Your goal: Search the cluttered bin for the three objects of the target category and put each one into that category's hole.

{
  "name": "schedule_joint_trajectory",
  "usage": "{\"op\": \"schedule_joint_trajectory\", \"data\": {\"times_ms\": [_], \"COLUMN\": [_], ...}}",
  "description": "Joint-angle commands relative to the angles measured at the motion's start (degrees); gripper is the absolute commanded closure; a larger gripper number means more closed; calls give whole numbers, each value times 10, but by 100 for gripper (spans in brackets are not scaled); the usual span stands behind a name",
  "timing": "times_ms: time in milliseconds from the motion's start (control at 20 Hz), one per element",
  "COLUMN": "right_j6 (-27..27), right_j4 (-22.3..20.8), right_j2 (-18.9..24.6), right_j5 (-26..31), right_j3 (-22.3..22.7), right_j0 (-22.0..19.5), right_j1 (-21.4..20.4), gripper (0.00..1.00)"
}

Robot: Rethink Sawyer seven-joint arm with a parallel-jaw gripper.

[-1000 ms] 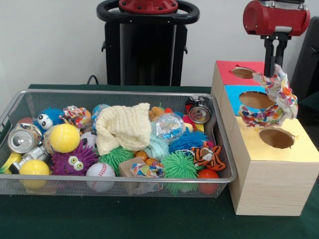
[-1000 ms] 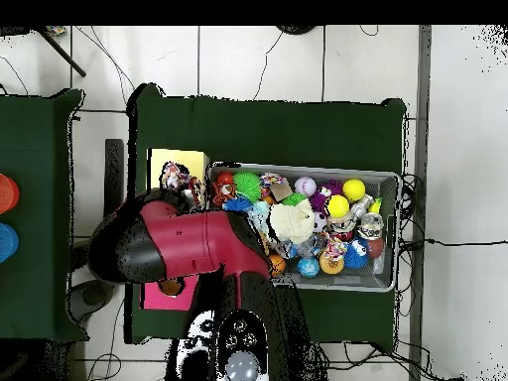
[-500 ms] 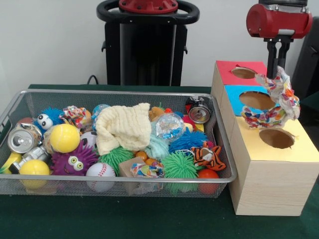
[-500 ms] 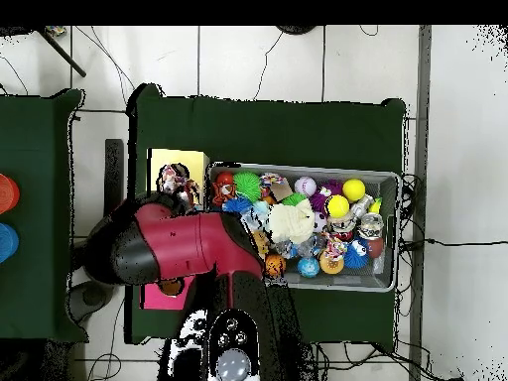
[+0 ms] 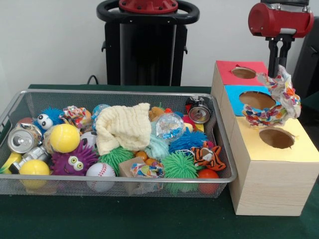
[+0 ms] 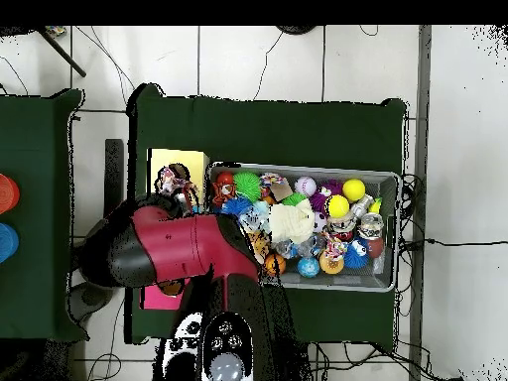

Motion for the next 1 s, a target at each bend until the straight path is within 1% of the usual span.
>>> {"op": "schedule_joint_trajectory", "data": {"times_ms": [50, 350, 600, 700, 750, 800, 900, 1000], "right_j6": [80, 76, 84, 81, 78, 80, 86, 77], "right_j4": [8, 9, 7, 10, 8, 18, 23, 18], "right_j2": [-5, -5, -10, -3, -4, 1, -1, -1], "right_j5": [78, 84, 66, 66, 72, 78, 84, 98], "right_j3": [0, -2, -10, -9, -7, 6, 14, 5], "right_j0": [-4, -4, 0, -2, -1, -3, 1, 7], "right_j1": [9, 8, 17, 19, 16, 2, -9, -10], "gripper": [100, 100, 100, 100, 100, 100, 100, 100]}}
